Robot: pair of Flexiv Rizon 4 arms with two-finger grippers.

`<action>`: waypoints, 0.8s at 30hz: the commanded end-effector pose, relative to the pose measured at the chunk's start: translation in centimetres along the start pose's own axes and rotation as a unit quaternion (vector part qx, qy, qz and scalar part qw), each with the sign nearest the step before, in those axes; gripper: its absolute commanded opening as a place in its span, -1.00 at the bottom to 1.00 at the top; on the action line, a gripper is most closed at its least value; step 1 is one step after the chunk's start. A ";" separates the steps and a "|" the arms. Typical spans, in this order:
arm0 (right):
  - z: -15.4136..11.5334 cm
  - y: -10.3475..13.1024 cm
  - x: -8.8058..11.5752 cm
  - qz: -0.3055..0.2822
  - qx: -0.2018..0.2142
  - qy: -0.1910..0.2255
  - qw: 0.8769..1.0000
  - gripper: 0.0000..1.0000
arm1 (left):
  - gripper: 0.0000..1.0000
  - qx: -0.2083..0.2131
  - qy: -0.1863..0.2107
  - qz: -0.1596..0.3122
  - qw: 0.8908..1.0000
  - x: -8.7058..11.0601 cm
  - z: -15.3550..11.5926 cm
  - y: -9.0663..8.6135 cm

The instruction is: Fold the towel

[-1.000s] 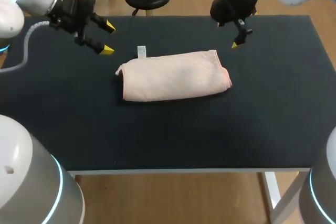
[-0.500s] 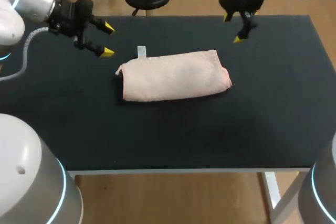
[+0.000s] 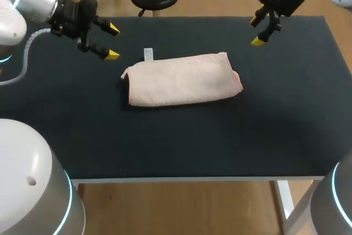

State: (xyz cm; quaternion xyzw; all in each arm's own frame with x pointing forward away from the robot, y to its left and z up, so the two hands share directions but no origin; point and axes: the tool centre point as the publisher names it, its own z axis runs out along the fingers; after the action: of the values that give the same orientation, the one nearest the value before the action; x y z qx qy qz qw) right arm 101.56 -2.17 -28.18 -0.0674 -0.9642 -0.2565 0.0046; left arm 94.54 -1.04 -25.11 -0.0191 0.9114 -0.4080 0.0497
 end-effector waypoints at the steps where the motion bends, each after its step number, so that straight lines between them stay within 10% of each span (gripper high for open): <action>1: 0.2 -0.5 -0.5 0.384 -0.326 0.078 0.860 1.00 | 1.00 0.001 0.000 0.001 1.000 0.0 0.1 0.1; 8: 0.2 -0.5 -0.5 0.384 -0.326 0.078 0.860 1.00 | 1.00 0.001 0.000 0.001 1.000 0.0 0.1 0.1; 12: 1.1 0.2 1.0 0.518 -0.416 0.145 0.733 1.00 | 1.00 0.001 0.000 0.001 1.000 0.0 0.1 0.1; 16: 2.8 1.1 3.6 0.595 -0.425 0.189 0.656 1.00 | 1.00 0.001 0.000 0.001 1.000 0.0 0.1 0.1; 19: 4.2 1.1 5.0 0.632 -0.410 0.201 0.626 1.00 | 1.00 0.001 0.000 0.001 1.000 0.0 0.1 0.1; 24: 5.9 0.2 6.5 0.659 -0.370 0.208 0.621 1.00 | 1.00 0.001 0.000 0.001 1.000 0.0 0.1 0.1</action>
State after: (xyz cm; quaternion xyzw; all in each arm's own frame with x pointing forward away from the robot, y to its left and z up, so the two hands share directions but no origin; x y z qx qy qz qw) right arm 95.91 1.98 -31.82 -0.3379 -0.8221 -0.4198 0.1836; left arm 94.56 -1.05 -25.09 -0.0189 0.9115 -0.4080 0.0492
